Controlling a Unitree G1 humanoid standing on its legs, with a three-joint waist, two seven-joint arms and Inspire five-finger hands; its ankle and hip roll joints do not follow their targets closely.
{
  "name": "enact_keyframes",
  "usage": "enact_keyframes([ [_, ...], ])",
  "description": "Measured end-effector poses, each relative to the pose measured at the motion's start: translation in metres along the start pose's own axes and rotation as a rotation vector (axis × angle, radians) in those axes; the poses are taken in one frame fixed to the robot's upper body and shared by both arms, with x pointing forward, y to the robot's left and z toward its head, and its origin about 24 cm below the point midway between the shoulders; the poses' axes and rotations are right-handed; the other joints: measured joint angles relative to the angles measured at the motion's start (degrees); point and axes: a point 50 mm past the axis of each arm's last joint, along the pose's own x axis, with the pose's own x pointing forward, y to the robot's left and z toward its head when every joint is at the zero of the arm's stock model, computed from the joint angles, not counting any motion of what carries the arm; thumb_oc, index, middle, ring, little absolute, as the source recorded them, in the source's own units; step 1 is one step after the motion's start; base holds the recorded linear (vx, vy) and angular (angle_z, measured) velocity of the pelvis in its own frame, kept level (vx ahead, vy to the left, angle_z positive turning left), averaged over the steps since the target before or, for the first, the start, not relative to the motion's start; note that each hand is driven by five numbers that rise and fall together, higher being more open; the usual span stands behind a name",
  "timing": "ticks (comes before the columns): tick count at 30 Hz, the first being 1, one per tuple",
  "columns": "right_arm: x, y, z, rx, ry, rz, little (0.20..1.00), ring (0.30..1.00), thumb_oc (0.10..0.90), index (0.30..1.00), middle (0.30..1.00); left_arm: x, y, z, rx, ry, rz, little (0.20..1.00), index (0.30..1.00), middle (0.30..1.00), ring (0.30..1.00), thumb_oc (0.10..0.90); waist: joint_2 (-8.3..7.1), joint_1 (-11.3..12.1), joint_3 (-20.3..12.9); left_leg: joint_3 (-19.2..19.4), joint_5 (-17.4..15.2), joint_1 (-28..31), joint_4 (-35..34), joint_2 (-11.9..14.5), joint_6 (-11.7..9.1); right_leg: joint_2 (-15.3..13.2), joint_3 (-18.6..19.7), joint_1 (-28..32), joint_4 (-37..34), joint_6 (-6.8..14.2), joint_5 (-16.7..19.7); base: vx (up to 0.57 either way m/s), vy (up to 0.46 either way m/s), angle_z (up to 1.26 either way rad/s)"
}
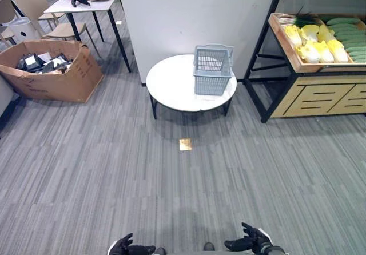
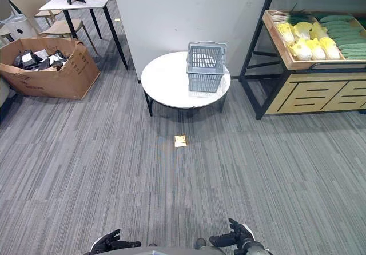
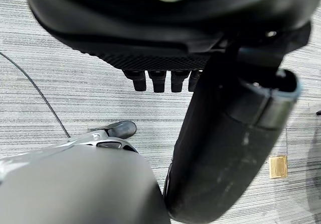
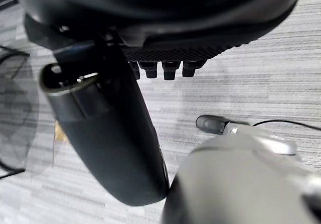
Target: Get the vegetables into the basket
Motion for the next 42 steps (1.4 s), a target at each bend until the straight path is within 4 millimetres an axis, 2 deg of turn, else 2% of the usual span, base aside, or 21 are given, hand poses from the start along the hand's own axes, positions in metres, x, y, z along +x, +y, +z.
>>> enact_keyframes([
  [6,-0.003,-0.015,-0.004,-0.015,0.017,-0.034,1.0,1.0,0.9,1.0,1.0,0.001,0.0,0.003,0.002,-0.012,-0.004,1.0,1.0,1.0,1.0,0.9,-0.06,-0.5,0.9,0.1,0.0,-0.1,0.0,0.1,0.0,0.1,0.1,-0.1,0.0,0.0,0.0,0.01,-0.011,0.0],
  [13,-0.003,-0.018,-0.005,-0.021,0.023,-0.038,1.0,1.0,0.9,1.0,1.0,0.001,0.0,0.008,-0.005,-0.031,-0.005,1.0,1.0,1.0,1.0,0.9,-0.07,-0.9,1.5,-0.1,0.2,-1.1,0.0,0.3,-0.2,0.4,-0.1,-1.0,0.0,-0.1,0.1,0.0,-0.029,0.0],
  [23,0.001,-0.02,0.018,-0.039,-0.042,-0.041,1.0,1.0,0.9,1.0,1.0,0.005,0.005,0.034,-0.005,-0.098,0.005,1.0,1.0,1.0,1.0,0.9,0.75,-1.0,5.0,-0.8,0.9,-5.0,0.6,1.2,-0.9,1.1,-0.7,-4.2,0.1,-0.5,0.5,-0.01,-0.063,0.03],
  [28,0.001,-0.026,0.023,-0.044,-0.056,-0.057,1.0,1.0,0.9,1.0,1.0,0.006,0.005,0.039,-0.009,-0.11,0.006,1.0,1.0,1.0,1.0,0.9,1.15,-1.1,6.0,-0.9,1.2,-5.2,0.6,2.0,-1.3,1.9,-0.8,-4.4,0.1,-1.0,0.5,0.05,-0.109,0.01],
  [30,0.001,-0.03,0.026,-0.049,-0.065,-0.063,1.0,1.0,0.9,1.0,1.0,0.007,0.005,0.045,-0.011,-0.125,0.006,1.0,1.0,1.0,1.0,0.9,1.21,-1.1,6.2,-1.7,1.4,-6.1,2.4,2.6,-1.9,2.4,-0.9,-4.3,0.1,-1.3,0.2,0.02,-0.157,0.07],
  [32,0.001,-0.031,0.032,-0.049,-0.083,-0.068,1.0,1.0,0.9,1.0,1.0,0.008,0.006,0.054,-0.009,-0.149,0.007,1.0,1.0,1.0,1.0,0.9,0.68,-1.0,7.4,-3.2,1.3,-8.5,7.3,2.8,-2.2,2.2,-1.1,-4.3,0.2,-2.0,-0.3,0.02,-0.138,0.1],
  [34,0.002,-0.033,0.039,-0.045,-0.104,-0.072,1.0,1.0,0.9,1.0,1.0,0.008,0.005,0.066,-0.015,-0.183,0.004,1.0,1.0,1.0,1.0,0.9,-0.31,-0.7,9.0,-6.8,1.6,-13.7,17.6,2.7,-3.2,1.4,-1.1,-4.7,1.7,-3.6,-0.7,0.05,-0.056,0.07],
  [35,0.003,-0.034,0.044,-0.05,-0.115,-0.075,1.0,1.0,0.9,1.0,1.0,0.008,0.004,0.068,-0.015,-0.194,-0.002,1.0,1.0,1.0,1.0,0.9,-0.51,-0.5,9.7,-9.1,1.7,-16.2,22.6,2.7,-4.2,1.4,-0.6,-4.5,2.1,-4.1,-0.7,0.11,-0.01,-0.17],
  [36,0.003,-0.037,0.047,-0.055,-0.121,-0.082,1.0,1.0,0.9,1.0,1.0,0.009,0.002,0.068,-0.013,-0.196,-0.013,1.0,1.0,1.0,1.0,0.9,-0.87,-0.2,10.1,-13.0,0.4,-17.9,24.1,2.0,-6.2,1.4,0.1,-4.5,1.9,-4.9,-1.2,0.17,0.037,-0.25],
  [37,0.002,-0.042,0.05,-0.059,-0.127,-0.095,1.0,1.0,0.9,1.0,1.0,0.009,-0.001,0.07,-0.023,-0.2,-0.025,1.0,1.0,1.0,1.0,0.9,-0.32,0.0,10.4,-15.0,0.4,-18.8,21.8,1.7,-6.4,1.5,0.4,-4.4,1.5,-5.0,-1.2,0.2,0.069,-0.14],
  [38,0.001,-0.046,0.051,-0.061,-0.124,-0.108,1.0,1.0,0.9,1.0,1.0,0.009,-0.003,0.071,-0.031,-0.205,-0.032,1.0,1.0,1.0,1.0,0.9,0.13,-0.1,10.7,-15.0,0.8,-19.5,17.9,2.1,-6.5,1.8,0.4,-4.1,0.7,-5.0,-1.2,0.38,0.198,-0.1],
  [39,0.0,-0.05,0.046,-0.057,-0.098,-0.122,1.0,1.0,0.9,1.0,1.0,0.009,-0.004,0.071,-0.03,-0.204,-0.035,1.0,1.0,1.0,1.0,0.9,0.78,0.3,10.7,-13.7,2.5,-18.9,8.5,3.2,-6.3,2.5,1.3,-3.7,0.0,-4.7,-1.0,0.3,0.165,-0.11],
  [40,0.0,-0.051,0.045,-0.055,-0.092,-0.126,1.0,1.0,0.9,1.0,1.0,0.009,-0.004,0.068,-0.031,-0.195,-0.033,1.0,1.0,1.0,1.0,0.9,1.38,0.4,10.4,-13.0,4.2,-18.7,3.5,4.2,-6.8,3.2,2.2,-3.5,0.0,-4.5,-0.9,0.33,0.174,-0.26],
  [41,0.0,-0.052,0.043,-0.052,-0.083,-0.132,1.0,1.0,0.9,1.0,1.0,0.009,-0.003,0.062,-0.034,-0.179,-0.028,1.0,1.0,1.0,1.0,0.9,1.53,0.6,10.4,-13.3,5.3,-18.7,-0.5,4.9,-7.6,4.0,3.0,-3.3,0.0,-4.1,-0.7,0.2,0.086,-0.38],
  [42,-0.001,-0.054,0.042,-0.049,-0.08,-0.135,1.0,1.0,0.9,1.0,1.0,0.009,-0.004,0.063,-0.047,-0.186,-0.031,1.0,1.0,1.0,1.0,0.9,2.17,1.0,10.7,-13.8,5.9,-19.2,-0.5,5.7,-7.6,4.5,4.0,-2.7,0.0,-4.9,-1.2,0.28,0.135,-0.57],
])
